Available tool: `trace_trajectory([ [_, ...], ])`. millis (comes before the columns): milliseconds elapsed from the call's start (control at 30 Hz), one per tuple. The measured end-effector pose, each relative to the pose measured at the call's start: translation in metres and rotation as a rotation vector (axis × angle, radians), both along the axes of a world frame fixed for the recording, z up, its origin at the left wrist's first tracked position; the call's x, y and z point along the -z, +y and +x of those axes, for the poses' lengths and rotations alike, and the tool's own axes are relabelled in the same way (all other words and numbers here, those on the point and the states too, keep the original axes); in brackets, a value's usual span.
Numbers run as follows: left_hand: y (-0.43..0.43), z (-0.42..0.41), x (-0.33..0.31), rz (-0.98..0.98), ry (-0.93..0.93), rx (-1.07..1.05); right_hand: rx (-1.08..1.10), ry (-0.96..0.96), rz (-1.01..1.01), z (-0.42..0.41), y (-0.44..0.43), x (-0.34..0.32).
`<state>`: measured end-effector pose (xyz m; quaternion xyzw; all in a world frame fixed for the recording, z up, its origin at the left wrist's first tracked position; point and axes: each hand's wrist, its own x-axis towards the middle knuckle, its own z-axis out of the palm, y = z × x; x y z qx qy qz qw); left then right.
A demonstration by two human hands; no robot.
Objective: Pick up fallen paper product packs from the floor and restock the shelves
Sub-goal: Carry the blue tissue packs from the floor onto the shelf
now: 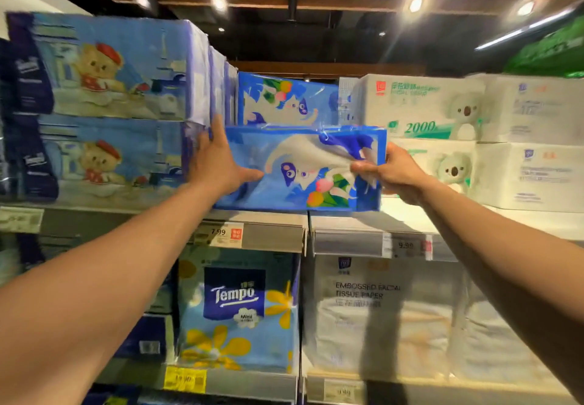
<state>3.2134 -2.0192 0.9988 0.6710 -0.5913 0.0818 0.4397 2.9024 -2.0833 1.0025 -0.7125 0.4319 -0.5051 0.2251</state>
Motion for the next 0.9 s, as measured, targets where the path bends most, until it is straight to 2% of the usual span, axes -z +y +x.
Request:
trace_trajectory([
  [100,-0.021,0.006,0.008,0.1,-0.284,-0.134,0.167,0.184,0.076,0.012,-0.019,0.009],
  [200,-0.04,0.005,0.007,0.073,-0.581,-0.239,0.293,0.289,0.097,0.023,-0.033,0.004],
  [300,-0.062,-0.002,0.0,0.086,-0.783,-0.23,0.428,0.462,0.092,0.036,-0.042,-0.004],
  [467,-0.105,0.004,-0.002,0.173,-0.801,-0.124,0.523,0.551,0.099,0.052,-0.066,-0.001],
  [733,-0.129,0.006,-0.005,0.203,-0.84,-0.205,0.509,0.467,0.153,0.06,-0.096,0.004],
  [900,-0.115,0.006,-0.006,0.234,-0.791,-0.174,0.574,0.573,0.126,0.055,-0.089,0.005],
])
